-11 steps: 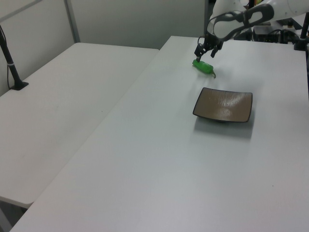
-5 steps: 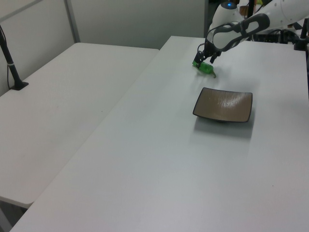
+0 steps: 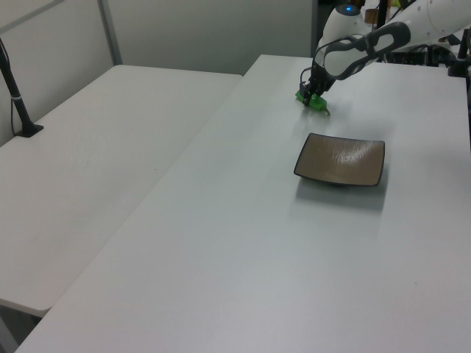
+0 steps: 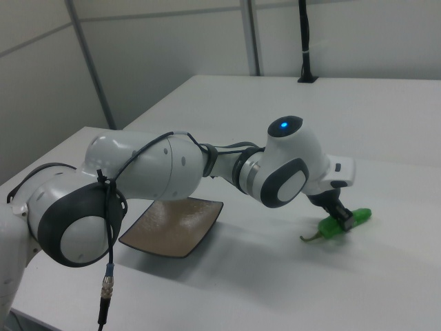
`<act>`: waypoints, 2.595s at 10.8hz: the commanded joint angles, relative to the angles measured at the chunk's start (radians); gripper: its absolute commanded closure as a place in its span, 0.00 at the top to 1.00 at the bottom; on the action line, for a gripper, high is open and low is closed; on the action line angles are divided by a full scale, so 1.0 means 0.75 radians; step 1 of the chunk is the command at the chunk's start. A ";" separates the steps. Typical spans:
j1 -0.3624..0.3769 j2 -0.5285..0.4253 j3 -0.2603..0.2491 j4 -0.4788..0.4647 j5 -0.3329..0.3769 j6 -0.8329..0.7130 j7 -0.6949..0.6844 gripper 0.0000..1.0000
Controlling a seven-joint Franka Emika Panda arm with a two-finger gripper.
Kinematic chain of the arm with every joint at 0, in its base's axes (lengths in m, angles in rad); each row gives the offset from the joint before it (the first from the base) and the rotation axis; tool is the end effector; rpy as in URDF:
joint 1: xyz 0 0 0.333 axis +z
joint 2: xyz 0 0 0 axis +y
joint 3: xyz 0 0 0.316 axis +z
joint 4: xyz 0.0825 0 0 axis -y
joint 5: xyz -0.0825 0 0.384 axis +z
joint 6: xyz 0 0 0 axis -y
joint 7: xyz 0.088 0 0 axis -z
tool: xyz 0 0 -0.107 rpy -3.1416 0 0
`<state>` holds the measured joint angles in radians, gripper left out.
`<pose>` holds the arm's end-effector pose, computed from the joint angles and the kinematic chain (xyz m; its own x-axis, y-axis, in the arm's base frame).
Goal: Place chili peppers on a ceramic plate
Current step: 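Lower the gripper and close it around the green chili pepper, then lift the chili pepper and carry it over the brown plate, then lower the chili pepper onto the plate and open the gripper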
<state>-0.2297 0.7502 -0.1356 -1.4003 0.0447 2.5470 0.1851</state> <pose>0.7228 -0.2502 0.3056 0.7920 -0.4657 0.3949 -0.5000 -0.8658 -0.0182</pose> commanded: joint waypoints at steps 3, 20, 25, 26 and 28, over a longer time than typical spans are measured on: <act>0.028 -0.049 -0.011 -0.014 -0.029 -0.045 0.005 0.00; 0.335 -0.814 0.193 -0.429 -0.006 -0.981 -0.246 0.01; 0.421 -0.810 0.230 -0.585 -0.027 -0.968 -0.279 0.01; 0.417 -0.800 0.248 -0.618 -0.035 -0.958 -0.279 0.01; 0.419 -0.777 0.250 -0.657 -0.053 -0.915 -0.279 0.02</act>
<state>0.0820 0.1765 0.0509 -1.8345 0.0256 1.8140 -0.0043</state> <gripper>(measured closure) 0.586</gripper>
